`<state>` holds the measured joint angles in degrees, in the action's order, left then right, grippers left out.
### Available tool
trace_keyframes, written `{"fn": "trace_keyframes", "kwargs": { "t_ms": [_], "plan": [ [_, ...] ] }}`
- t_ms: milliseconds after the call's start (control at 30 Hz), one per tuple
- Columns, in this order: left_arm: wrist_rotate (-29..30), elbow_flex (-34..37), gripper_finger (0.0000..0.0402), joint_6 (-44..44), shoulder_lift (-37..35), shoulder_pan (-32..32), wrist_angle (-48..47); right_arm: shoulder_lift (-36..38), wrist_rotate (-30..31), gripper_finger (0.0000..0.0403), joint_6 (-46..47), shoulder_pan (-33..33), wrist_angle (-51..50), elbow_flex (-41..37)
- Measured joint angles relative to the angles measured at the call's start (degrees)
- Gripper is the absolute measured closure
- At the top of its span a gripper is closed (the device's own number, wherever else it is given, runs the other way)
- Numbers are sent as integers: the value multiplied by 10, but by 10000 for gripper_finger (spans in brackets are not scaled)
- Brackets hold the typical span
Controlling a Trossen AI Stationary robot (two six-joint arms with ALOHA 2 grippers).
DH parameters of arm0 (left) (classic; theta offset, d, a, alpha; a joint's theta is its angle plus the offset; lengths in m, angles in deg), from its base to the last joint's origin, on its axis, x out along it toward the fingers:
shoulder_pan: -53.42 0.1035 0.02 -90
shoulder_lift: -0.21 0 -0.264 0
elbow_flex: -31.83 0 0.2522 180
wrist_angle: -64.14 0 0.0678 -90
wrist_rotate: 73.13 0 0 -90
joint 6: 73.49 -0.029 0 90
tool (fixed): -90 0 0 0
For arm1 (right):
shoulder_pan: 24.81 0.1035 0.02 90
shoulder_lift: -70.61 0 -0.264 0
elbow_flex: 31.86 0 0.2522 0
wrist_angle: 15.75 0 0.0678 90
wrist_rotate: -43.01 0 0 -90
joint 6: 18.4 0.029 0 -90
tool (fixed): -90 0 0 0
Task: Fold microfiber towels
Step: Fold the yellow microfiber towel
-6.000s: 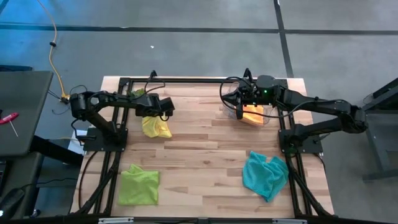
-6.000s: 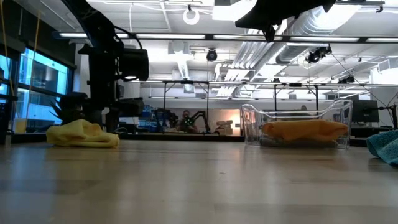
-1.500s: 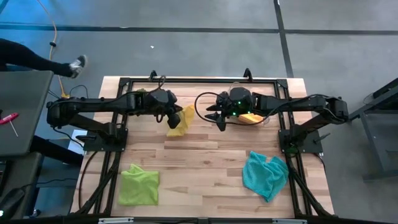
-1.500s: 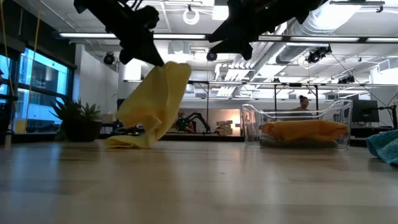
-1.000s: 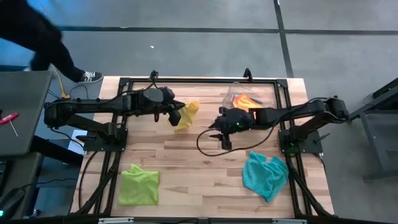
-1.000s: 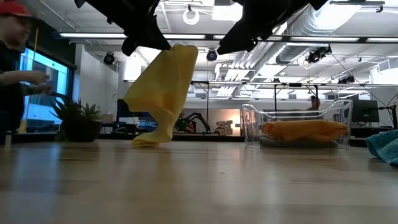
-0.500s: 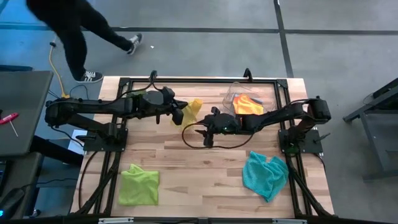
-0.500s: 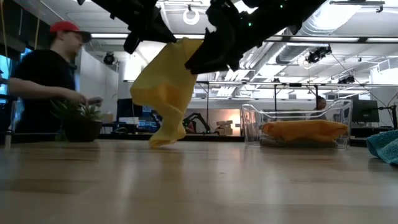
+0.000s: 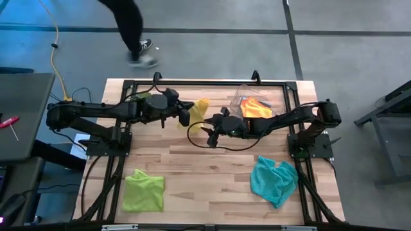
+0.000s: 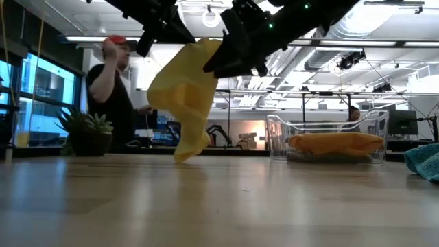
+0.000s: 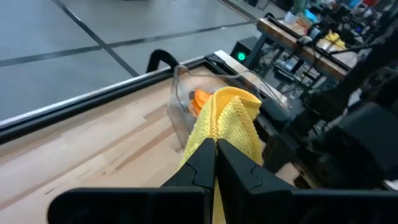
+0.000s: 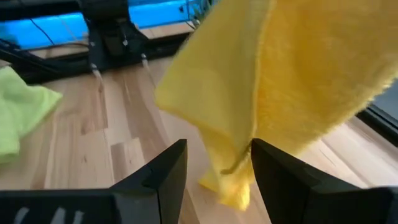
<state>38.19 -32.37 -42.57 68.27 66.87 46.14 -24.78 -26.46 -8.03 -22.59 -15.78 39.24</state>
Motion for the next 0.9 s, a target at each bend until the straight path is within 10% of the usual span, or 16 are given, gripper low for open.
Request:
{"fn": "trace_keyframes", "kwargs": {
  "t_ms": [300, 667, 900],
  "plan": [
    [3, 0, 401, 0, 0, 1, 14, -17, 12, 241, 14, -12, 20, 0],
    [8, 0, 401, 4, 0, 1, 14, -16, 9, 393, 62, -13, 20, 0],
    [2, 0, 401, 4, 0, 1, 15, -14, -1, 399, 93, -20, 18, 0]
  ]
}}
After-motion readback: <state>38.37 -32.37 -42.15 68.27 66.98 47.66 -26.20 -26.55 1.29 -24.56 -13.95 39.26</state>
